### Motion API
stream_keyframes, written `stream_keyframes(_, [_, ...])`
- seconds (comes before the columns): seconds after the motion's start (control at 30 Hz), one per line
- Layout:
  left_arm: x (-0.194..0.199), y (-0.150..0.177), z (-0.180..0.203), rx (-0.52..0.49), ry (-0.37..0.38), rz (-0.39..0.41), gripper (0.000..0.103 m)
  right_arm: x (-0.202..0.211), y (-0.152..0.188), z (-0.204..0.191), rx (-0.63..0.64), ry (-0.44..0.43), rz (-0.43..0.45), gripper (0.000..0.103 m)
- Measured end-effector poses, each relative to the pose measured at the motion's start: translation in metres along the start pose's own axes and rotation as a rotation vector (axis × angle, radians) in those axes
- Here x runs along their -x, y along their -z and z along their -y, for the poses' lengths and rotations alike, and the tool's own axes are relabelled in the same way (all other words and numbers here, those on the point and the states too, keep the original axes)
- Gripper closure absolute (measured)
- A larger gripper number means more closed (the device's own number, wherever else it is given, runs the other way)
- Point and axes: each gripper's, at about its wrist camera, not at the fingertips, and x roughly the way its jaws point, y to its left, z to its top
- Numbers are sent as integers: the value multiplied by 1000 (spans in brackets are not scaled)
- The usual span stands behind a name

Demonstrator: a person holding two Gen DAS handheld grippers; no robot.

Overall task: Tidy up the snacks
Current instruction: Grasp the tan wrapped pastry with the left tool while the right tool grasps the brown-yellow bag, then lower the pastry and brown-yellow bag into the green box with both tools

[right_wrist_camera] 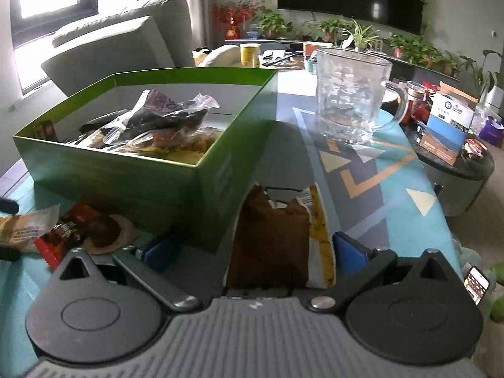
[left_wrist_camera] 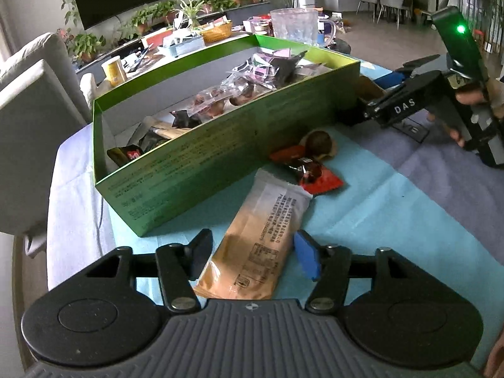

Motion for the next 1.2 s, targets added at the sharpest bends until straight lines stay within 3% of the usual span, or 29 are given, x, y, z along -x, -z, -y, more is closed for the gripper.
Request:
stream_keyframes(0.2, [-4,4,-11,106,37,18,44,-1,-2,-1,4,-6,-1,37])
stream_keyframes(0.37, [-1,4,-17,196,34,16,58,-1,-3,-2,-6,8,-1,38])
stream_keyframes(0.53, [5,7,-17,286,48,26,62,2,-1,-5,-24,32,4,38])
stream_keyframes(0.73, [19,5,-16,345,19,88,62,14,2,1,-53,37,13,38])
stream_keyframes(1.2, [31,0,-15,396,-10,127,62,47,15,4,-131,-3,56,41])
